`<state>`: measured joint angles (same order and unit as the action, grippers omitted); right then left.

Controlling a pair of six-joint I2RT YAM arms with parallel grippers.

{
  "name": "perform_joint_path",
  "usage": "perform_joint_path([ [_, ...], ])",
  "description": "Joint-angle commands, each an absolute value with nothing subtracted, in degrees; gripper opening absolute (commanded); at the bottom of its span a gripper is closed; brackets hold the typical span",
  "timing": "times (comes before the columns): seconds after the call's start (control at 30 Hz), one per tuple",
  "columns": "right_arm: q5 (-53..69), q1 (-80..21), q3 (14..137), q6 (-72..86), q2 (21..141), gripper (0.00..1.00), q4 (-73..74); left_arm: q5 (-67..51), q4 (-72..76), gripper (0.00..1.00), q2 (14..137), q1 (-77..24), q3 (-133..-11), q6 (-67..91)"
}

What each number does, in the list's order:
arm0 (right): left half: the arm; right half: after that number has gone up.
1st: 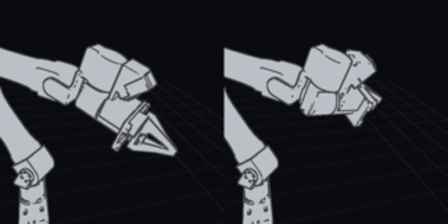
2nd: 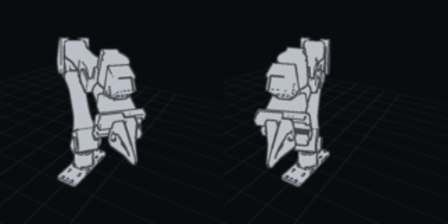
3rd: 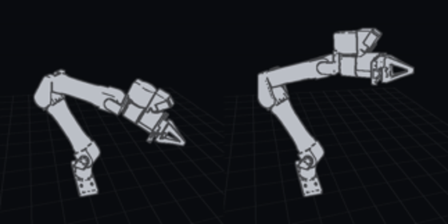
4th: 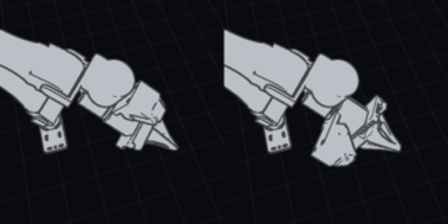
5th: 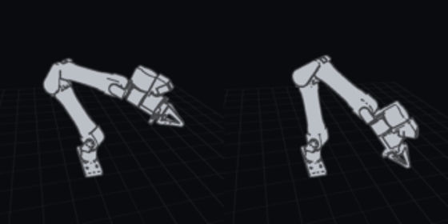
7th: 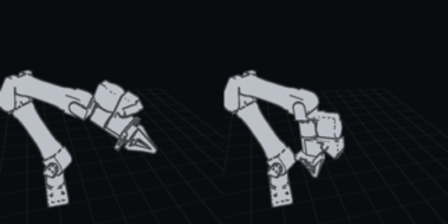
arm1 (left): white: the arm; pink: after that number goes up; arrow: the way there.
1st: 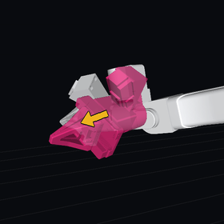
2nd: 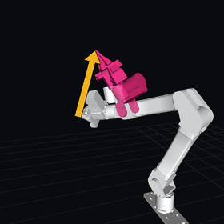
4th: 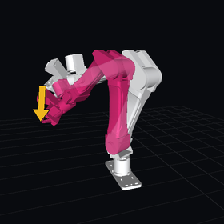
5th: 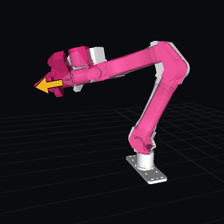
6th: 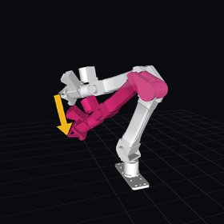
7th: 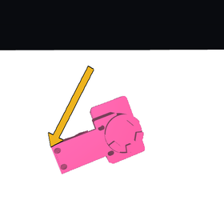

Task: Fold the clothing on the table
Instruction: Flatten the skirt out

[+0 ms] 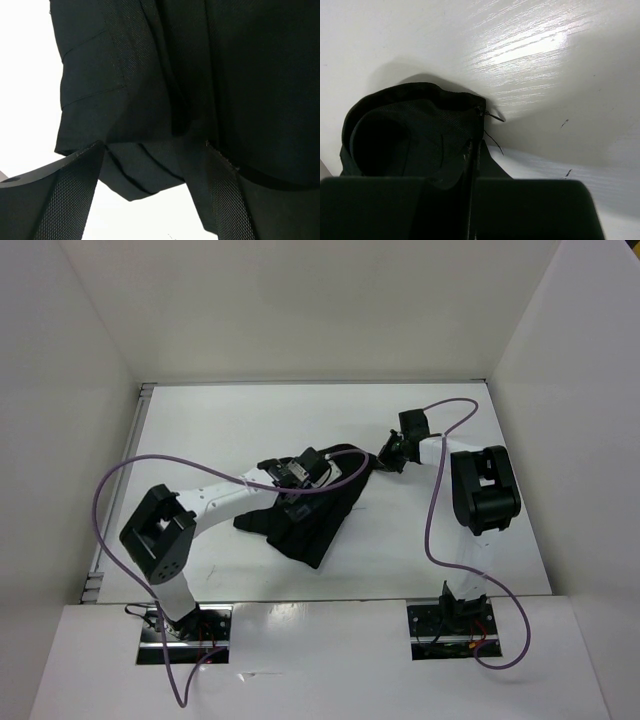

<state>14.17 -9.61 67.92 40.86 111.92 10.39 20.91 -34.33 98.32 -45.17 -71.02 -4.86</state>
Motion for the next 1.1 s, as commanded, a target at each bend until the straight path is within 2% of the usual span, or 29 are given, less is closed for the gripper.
perform_joint_path([
  [0.0,12.9,-10.3,69.3,40.3,111.3,0.00,9.7,23.2,-33.5,0.85,99.1,-45.4,-72.3,-6.9],
  [0.17,12.9,-10.3,69.3,40.3,111.3,0.00,9.7,26.4,-33.5,0.84,104.1,-45.4,-73.0,-6.3],
  [0.47,14.6,-10.3,69.9,39.7,112.3,0.00,9.7,41.3,-28.9,0.81,106.0,-46.5,-73.7,-7.0],
  [0.77,15.6,-10.3,70.4,39.2,113.6,0.00,9.7,41.6,-25.7,0.75,104.6,-46.5,-75.4,-10.2],
  [0.83,15.6,-10.3,70.9,39.2,114.1,0.00,9.7,40.1,-25.1,0.61,106.2,-46.5,-76.5,-10.7],
  [0.87,15.6,-10.3,70.9,39.2,114.1,0.00,9.7,40.1,-25.0,0.61,106.2,-46.5,-76.5,-10.7],
  [0.9,15.6,-10.3,70.9,39.2,114.1,0.00,9.7,40.1,-25.0,0.47,107.0,-46.5,-76.5,-11.2],
  [1.0,15.6,-10.3,70.9,39.2,114.1,0.00,9.7,38.8,-24.4,0.29,108.4,-46.5,-77.0,-11.8],
  [1.07,15.6,-10.3,70.9,39.2,114.1,0.00,9.7,38.1,-24.4,0.05,108.5,-46.0,-77.7,-11.8],
])
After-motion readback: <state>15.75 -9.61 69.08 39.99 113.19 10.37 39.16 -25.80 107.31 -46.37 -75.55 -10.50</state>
